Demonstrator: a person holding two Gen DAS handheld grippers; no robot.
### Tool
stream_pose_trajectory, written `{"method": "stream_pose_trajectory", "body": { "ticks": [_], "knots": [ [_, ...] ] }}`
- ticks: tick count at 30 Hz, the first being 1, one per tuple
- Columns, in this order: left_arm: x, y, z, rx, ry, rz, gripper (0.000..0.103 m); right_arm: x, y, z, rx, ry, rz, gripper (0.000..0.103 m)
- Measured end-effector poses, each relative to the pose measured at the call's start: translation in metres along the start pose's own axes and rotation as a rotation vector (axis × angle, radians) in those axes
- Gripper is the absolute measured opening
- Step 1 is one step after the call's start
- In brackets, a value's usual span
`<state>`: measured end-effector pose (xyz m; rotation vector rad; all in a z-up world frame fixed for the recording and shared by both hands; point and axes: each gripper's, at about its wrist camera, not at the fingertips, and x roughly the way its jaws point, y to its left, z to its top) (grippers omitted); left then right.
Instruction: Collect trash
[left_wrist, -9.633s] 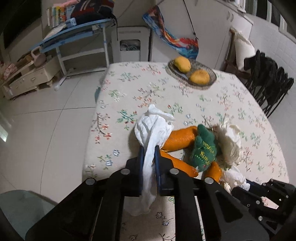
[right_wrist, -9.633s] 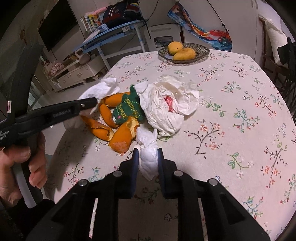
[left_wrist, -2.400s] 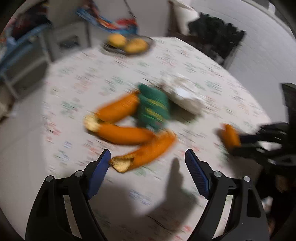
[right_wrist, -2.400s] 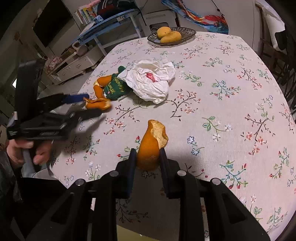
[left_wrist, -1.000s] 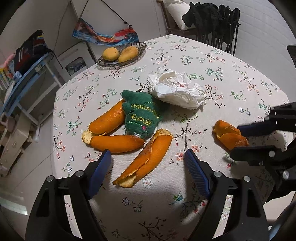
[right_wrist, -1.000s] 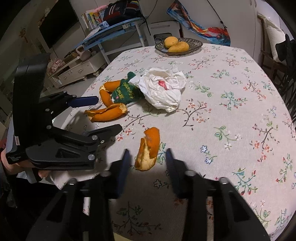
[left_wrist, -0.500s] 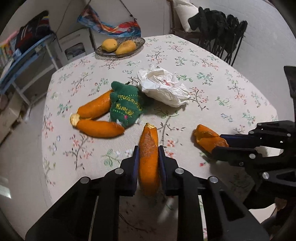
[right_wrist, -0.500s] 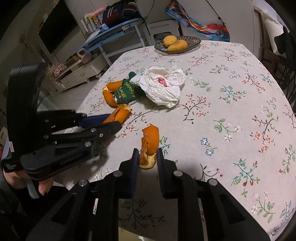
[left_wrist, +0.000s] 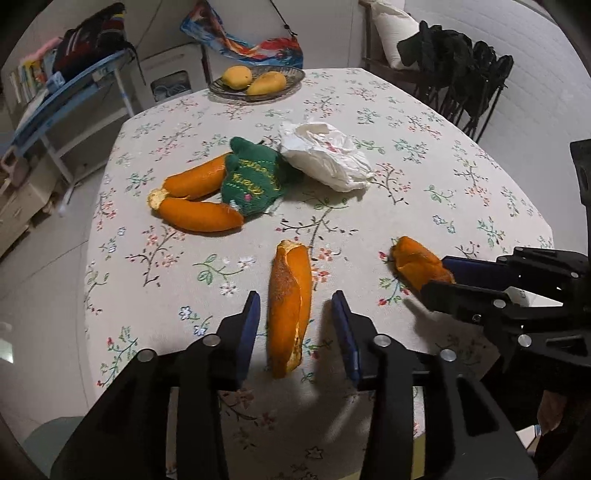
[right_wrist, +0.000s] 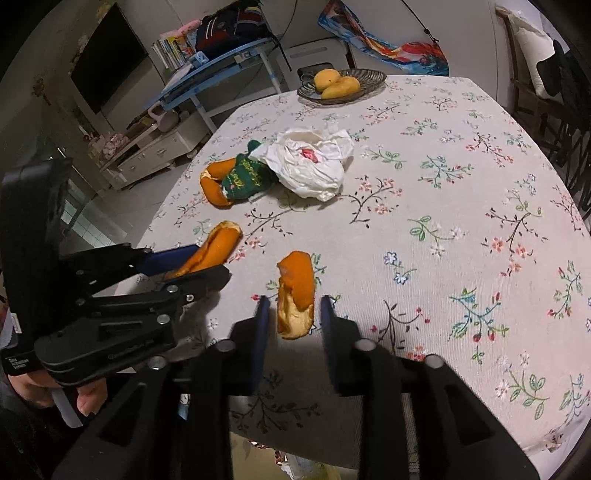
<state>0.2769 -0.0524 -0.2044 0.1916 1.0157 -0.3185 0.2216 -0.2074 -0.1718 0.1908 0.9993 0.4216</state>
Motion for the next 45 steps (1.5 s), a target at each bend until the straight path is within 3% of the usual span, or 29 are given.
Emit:
{"method": "stream_pose_trajectory", "body": {
  "ticks": [2,3,4,7,16,28,45],
  "knots": [
    [0.000,0.001,0.000,-0.009,0.004,0.001,0.039,0.000,0.002,0.000,-0.016,-0.005,-0.013,0.030],
    [0.001,0.001,-0.001,-0.010,0.009,0.000,0.034,0.001,0.003,0.001,-0.029,-0.007,-0.027,0.029],
    [0.000,0.000,-0.002,-0.004,0.005,0.000,0.022,0.002,0.005,0.001,-0.045,-0.009,-0.044,0.025],
    [-0.005,-0.003,-0.003,0.010,-0.015,0.010,0.018,0.000,0.006,-0.001,-0.051,-0.009,-0.035,0.018],
    [-0.044,0.004,-0.014,-0.095,-0.126,0.000,0.017,-0.026,0.003,-0.007,0.028,-0.061,0.068,0.017],
    [-0.075,0.000,-0.049,-0.178,-0.161,0.003,0.017,-0.052,0.013,-0.034,0.062,-0.080,0.139,0.017],
    [-0.100,-0.006,-0.084,-0.211,-0.179,-0.007,0.017,-0.062,0.045,-0.112,0.007,0.052,0.172,0.017]
  ]
}}
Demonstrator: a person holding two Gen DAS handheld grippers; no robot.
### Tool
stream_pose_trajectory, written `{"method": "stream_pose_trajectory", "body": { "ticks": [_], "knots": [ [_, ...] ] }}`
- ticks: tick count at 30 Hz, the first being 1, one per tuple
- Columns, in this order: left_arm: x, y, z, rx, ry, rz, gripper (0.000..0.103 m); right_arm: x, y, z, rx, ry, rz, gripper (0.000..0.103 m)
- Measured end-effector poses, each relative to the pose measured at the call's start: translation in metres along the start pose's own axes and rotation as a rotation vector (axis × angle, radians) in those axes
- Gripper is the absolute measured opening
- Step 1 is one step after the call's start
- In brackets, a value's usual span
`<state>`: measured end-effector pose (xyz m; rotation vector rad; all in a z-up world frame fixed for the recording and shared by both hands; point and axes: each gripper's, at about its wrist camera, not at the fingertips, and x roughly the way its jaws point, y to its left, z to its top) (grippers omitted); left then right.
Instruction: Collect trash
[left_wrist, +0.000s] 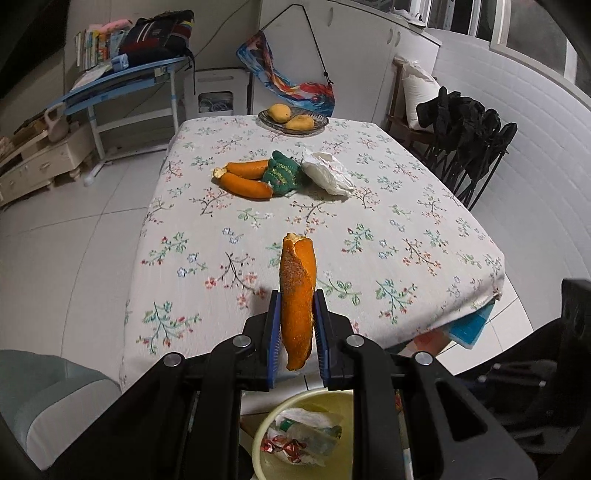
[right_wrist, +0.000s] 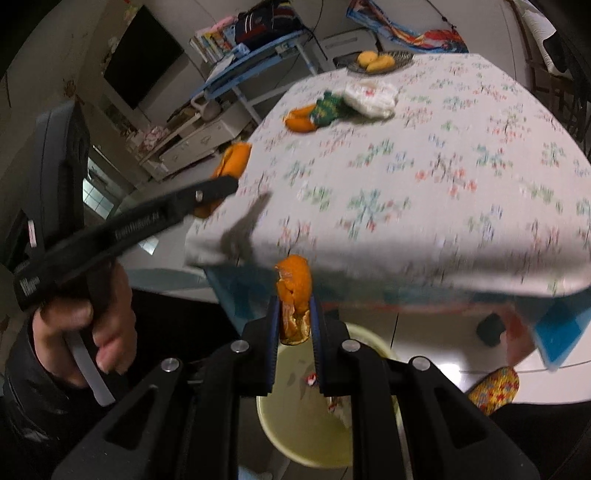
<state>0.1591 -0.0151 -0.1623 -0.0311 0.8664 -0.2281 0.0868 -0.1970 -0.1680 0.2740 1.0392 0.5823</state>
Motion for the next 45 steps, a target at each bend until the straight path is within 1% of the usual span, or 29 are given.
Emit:
{"method": "stream_pose_trajectory", "body": {
  "ticks": [9,17,19,20,22,26,28,29,31,37,45],
  "knots": [
    [-0.011,-0.005,-0.017,-0.011,0.006,-0.003,0.017,0.022,0.018,-0.030,-0.054,0.117,-0.011,0.017],
    [-0.017,-0.007,-0.027,-0.013,0.006,-0.005,0.017,0.037,0.022,-0.042,-0.072,0.187,-0.043,0.017],
    [-0.019,-0.008,-0.031,-0.015,0.008,-0.006,0.017,0.040,0.021,-0.043,-0.074,0.200,-0.057,0.020],
    [-0.020,-0.009,-0.033,-0.015,0.009,-0.006,0.017,0.040,0.020,-0.044,-0.071,0.200,-0.062,0.020],
    [-0.021,-0.009,-0.035,-0.015,0.009,-0.006,0.017,0.036,0.019,-0.044,-0.065,0.188,-0.070,0.037],
    [-0.025,-0.013,-0.044,-0.011,0.013,-0.007,0.017,0.033,0.015,-0.044,-0.050,0.174,-0.077,0.040],
    [-0.027,-0.014,-0.049,-0.009,0.016,-0.008,0.017,0.030,0.015,-0.043,-0.043,0.158,-0.078,0.046],
    [-0.027,-0.015,-0.050,-0.008,0.019,-0.008,0.017,0.028,0.014,-0.042,-0.037,0.147,-0.081,0.047],
    [-0.028,-0.018,-0.053,-0.003,0.027,-0.011,0.017,0.024,0.012,-0.041,-0.022,0.126,-0.092,0.058],
    [-0.028,-0.024,-0.059,0.020,0.053,-0.015,0.017,0.012,-0.002,-0.036,0.065,0.063,-0.099,0.066],
    [-0.023,-0.034,-0.068,0.052,0.094,-0.021,0.017,0.004,-0.011,-0.032,0.112,0.013,-0.118,0.069]
  ]
}}
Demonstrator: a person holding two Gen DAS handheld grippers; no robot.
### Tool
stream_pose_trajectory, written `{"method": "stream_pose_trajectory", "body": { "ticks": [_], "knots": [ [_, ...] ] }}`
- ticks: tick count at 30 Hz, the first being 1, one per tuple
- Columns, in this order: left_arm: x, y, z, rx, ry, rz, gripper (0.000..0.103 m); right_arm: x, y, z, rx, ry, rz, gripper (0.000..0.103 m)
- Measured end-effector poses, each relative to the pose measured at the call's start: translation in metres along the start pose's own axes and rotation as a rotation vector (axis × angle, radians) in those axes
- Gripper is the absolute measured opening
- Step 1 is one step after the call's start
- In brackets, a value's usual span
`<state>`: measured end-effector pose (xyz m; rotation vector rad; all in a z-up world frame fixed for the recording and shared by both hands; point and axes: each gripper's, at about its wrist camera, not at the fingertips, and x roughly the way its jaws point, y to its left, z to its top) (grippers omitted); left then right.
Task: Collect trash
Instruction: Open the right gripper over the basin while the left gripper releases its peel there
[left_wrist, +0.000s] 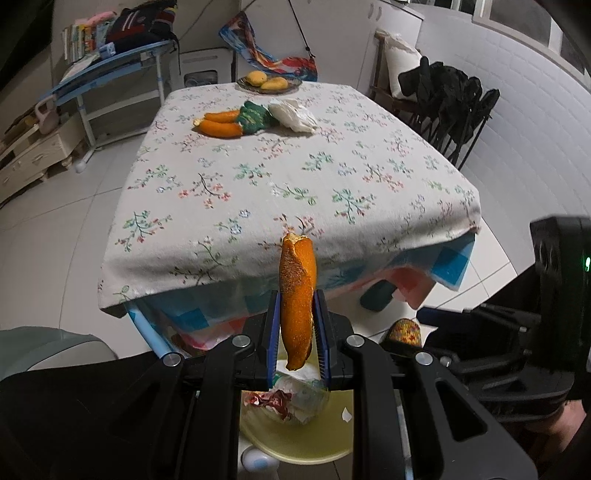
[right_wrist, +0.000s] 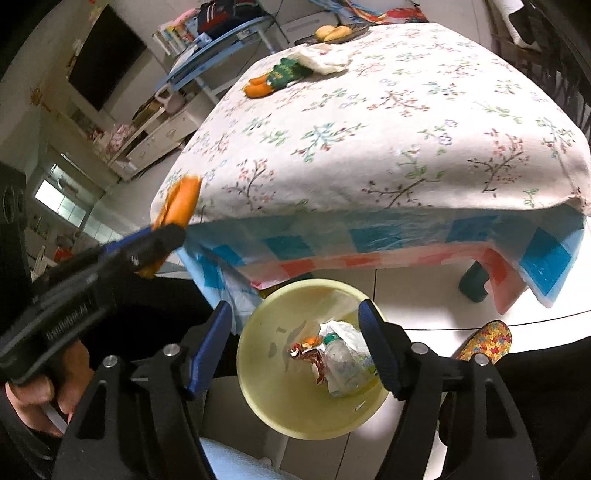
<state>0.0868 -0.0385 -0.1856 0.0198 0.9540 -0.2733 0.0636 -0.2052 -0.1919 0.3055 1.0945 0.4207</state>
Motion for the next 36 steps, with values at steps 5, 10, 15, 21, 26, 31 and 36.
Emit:
{"method": "stream_pose_trajectory", "body": {
  "ticks": [5,10,15,21,26,31,36],
  "knots": [
    [0.005,-0.007,-0.007,0.023,0.032,-0.007,0.017,-0.004,-0.007,0.003,0.032,-0.019,-0.006,0.072],
    [0.011,-0.016,-0.014,0.062,0.071,-0.021,0.017,-0.006,-0.013,0.004,0.062,-0.029,-0.008,0.075],
    [0.020,-0.025,-0.021,0.097,0.123,-0.034,0.018,-0.008,-0.016,0.004,0.075,-0.040,-0.016,0.076],
    [0.021,-0.030,-0.025,0.112,0.135,-0.024,0.041,-0.010,-0.022,0.005,0.092,-0.049,-0.024,0.079],
    [0.020,-0.030,-0.025,0.120,0.128,-0.004,0.052,-0.010,-0.022,0.005,0.093,-0.049,-0.024,0.079],
    [0.018,-0.027,-0.022,0.106,0.101,0.012,0.066,-0.010,-0.022,0.005,0.093,-0.050,-0.026,0.080],
    [0.013,-0.021,-0.018,0.071,0.056,0.041,0.078,-0.011,-0.025,0.005,0.092,-0.056,-0.040,0.081]
  ]
}}
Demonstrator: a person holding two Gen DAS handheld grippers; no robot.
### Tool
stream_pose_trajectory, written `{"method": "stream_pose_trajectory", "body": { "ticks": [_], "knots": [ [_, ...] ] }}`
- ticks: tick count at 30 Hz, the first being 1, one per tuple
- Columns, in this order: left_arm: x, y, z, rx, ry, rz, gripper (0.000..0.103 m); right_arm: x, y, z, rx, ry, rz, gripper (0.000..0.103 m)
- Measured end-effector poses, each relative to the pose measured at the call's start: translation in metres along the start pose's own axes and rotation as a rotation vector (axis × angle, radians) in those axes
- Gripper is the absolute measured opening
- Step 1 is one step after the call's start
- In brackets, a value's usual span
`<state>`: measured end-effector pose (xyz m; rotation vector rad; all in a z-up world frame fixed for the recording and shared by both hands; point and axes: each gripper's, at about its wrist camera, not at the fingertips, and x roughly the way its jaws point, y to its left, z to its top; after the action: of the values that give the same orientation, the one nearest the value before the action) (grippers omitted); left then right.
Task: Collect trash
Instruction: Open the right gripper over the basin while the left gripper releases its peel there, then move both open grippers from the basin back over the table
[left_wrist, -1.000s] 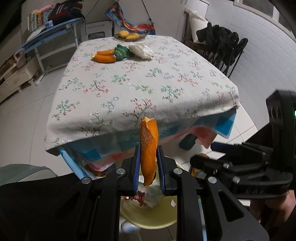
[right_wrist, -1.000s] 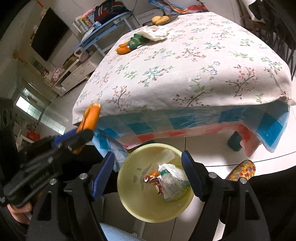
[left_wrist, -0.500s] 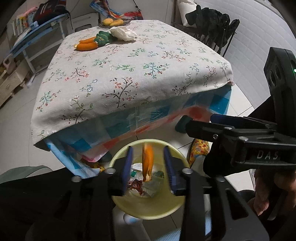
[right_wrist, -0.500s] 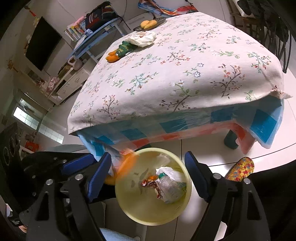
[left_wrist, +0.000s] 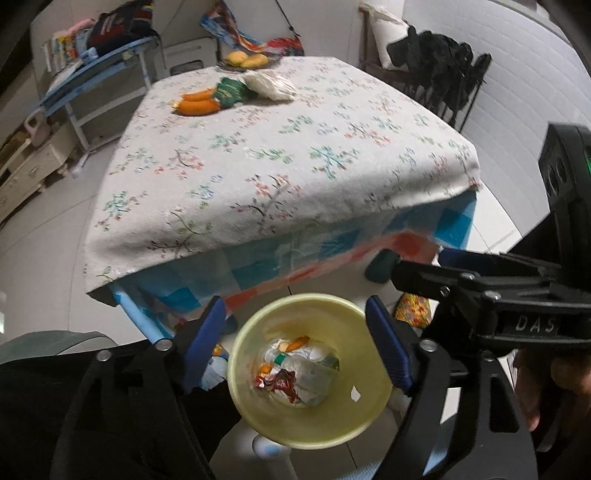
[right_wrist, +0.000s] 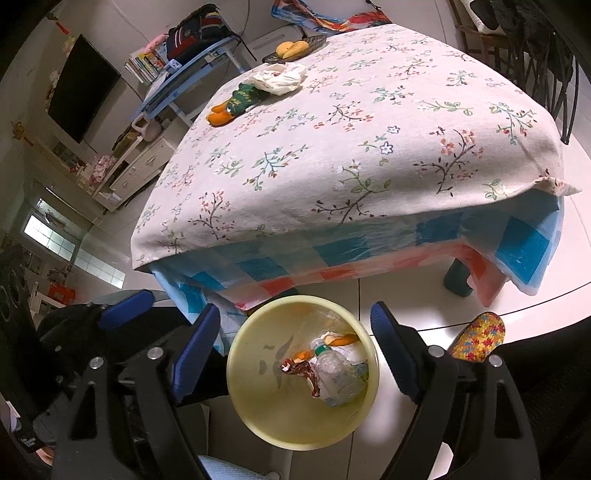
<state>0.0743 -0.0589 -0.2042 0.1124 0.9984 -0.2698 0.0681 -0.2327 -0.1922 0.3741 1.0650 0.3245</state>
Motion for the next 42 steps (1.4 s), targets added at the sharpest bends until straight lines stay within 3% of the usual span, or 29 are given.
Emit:
{"method": "stream_pose_trajectory", "body": {
  "ticks": [7,17,42],
  "knots": [
    [-0.005,0.006,0.004,-0.017,-0.058,0.070,0.083,-0.007,0.005,0.003,-0.032,-0.042,-0.033,0.083],
    [-0.014,0.022,0.010,-0.098,-0.120,0.104,0.086,-0.031,0.013,0.013,-0.084,-0.179,-0.097,0.086],
    [-0.025,0.060,0.062,-0.183,-0.229,0.179,0.093,-0.034,0.026,0.060,-0.196,-0.229,-0.130,0.089]
  ]
}}
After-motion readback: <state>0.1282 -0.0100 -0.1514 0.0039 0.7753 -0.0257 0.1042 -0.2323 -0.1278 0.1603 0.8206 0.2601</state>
